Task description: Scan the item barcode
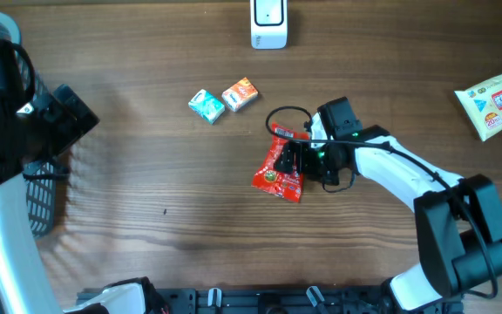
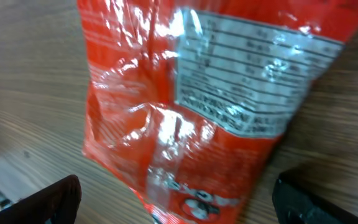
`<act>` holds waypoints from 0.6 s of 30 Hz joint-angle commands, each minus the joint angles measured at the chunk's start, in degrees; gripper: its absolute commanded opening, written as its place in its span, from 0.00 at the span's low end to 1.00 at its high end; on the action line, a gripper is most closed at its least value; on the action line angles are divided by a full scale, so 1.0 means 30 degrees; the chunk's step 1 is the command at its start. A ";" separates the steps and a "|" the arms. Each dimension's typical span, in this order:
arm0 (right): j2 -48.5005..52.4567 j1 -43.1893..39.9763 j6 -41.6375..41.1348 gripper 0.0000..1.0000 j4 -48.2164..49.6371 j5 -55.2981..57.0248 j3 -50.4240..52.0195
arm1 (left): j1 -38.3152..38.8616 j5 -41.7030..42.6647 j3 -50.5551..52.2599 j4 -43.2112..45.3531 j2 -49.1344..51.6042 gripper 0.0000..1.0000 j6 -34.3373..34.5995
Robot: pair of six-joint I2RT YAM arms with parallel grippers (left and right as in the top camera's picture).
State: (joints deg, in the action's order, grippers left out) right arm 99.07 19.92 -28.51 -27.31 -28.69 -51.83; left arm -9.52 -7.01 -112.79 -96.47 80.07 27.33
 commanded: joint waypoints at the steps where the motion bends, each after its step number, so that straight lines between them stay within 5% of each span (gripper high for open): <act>1: 0.0750 -0.0036 -0.0852 0.88 0.0350 -0.0466 0.0576 | -0.0153 0.0029 -0.0102 -0.0007 -0.0015 1.00 0.0051; 5: 0.0750 -0.0044 -0.1078 0.42 0.1246 -0.0095 0.0576 | -0.0153 0.0029 -0.0102 -0.0007 -0.0015 1.00 0.0051; 10: 0.0729 -0.0044 -0.0969 0.04 0.1370 0.1275 0.0503 | -0.0153 0.0029 -0.0102 -0.0007 -0.0015 1.00 0.0051; 18: -0.1275 -0.0022 0.1559 0.04 -0.3701 0.6033 -0.3155 | -0.0153 0.0029 -0.0102 -0.0007 -0.0015 1.00 0.0051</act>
State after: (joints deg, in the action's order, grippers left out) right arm 99.50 19.92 -28.47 -33.95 -21.76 -55.16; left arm -9.52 -7.03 -112.79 -96.47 80.07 27.33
